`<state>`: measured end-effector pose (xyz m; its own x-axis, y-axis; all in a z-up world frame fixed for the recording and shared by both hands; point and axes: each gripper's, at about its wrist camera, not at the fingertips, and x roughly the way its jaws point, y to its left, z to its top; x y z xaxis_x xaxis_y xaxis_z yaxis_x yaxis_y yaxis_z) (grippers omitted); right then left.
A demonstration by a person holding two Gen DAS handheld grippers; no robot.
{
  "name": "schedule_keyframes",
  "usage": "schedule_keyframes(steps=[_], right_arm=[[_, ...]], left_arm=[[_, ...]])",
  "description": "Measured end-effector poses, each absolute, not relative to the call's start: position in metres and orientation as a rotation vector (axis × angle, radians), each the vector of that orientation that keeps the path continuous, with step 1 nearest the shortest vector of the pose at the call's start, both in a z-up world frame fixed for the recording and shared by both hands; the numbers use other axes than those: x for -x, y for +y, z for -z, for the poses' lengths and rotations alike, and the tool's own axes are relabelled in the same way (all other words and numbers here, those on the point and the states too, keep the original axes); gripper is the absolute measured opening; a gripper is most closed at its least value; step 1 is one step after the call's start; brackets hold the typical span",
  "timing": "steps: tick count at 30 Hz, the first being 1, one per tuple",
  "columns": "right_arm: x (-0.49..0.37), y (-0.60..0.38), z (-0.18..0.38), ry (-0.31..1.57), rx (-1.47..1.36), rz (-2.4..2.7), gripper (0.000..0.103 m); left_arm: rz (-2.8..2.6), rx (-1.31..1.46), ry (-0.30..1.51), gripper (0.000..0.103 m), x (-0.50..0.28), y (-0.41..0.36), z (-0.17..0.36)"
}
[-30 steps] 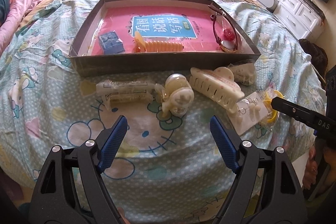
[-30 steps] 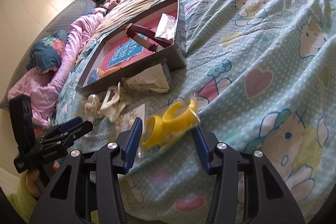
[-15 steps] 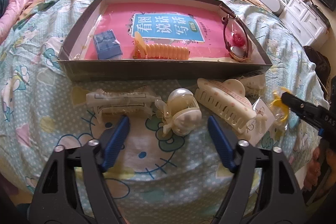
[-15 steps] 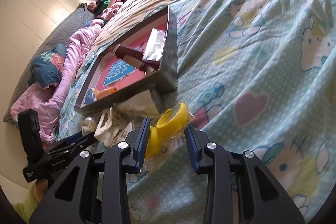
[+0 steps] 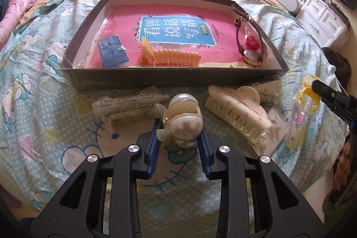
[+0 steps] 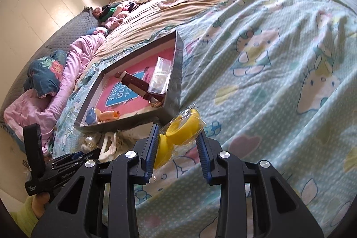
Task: Organize jewelry
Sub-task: 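Grasp the white round clip with the left tool while the right tool grasps the yellow bangle bag, then carry the round clip and bangle bag into the box and open both tools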
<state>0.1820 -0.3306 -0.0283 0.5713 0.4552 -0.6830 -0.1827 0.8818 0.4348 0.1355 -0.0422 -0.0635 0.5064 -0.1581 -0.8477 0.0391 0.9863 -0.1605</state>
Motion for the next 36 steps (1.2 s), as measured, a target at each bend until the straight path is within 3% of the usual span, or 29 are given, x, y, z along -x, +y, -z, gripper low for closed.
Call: schedule_keyframes(steps=[19,36], right_arm=[[-0.195,-0.282,-0.008,0.837,-0.257,-0.483,0.032],[-0.221,-0.231,-0.018,0.797,-0.185,-0.539,0.032]], left_arm=[[0.014,0.23,0.929,0.023,-0.13,0.028,0.013],[-0.029,0.242,0.897,0.023,-0.154,0.058,0.0]])
